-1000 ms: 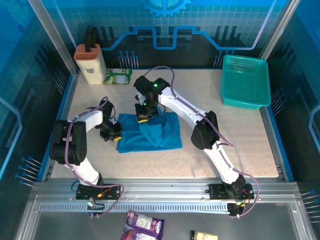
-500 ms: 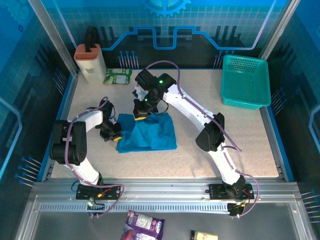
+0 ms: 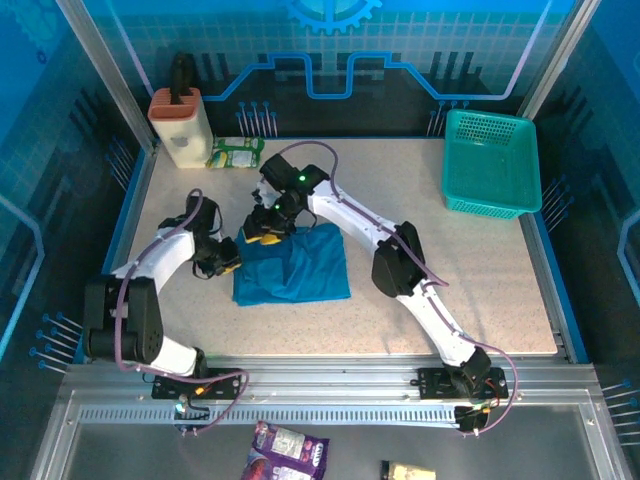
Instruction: Fold the inside-out t-shirt
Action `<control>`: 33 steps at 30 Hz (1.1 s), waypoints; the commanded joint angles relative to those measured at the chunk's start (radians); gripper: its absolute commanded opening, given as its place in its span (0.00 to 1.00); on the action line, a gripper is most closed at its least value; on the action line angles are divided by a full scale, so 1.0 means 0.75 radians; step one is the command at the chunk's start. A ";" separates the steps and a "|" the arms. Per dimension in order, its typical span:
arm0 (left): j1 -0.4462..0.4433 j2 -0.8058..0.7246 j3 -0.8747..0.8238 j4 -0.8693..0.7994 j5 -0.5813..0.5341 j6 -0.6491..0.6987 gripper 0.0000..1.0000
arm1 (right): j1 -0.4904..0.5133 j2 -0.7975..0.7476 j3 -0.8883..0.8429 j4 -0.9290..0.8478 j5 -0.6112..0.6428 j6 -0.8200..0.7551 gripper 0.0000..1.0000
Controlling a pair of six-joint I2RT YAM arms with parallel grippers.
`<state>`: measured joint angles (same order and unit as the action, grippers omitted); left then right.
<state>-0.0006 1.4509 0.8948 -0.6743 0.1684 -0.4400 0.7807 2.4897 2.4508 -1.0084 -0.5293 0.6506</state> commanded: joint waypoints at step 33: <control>-0.349 0.115 -0.007 -0.029 -0.119 -0.219 0.23 | -0.403 -0.162 -0.793 0.110 0.121 -0.309 0.29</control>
<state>-0.2974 1.5272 0.9058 -0.6750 0.1478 -0.6281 0.5343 2.4023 1.9408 -0.9134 -0.5312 0.4107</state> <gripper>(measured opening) 0.244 0.296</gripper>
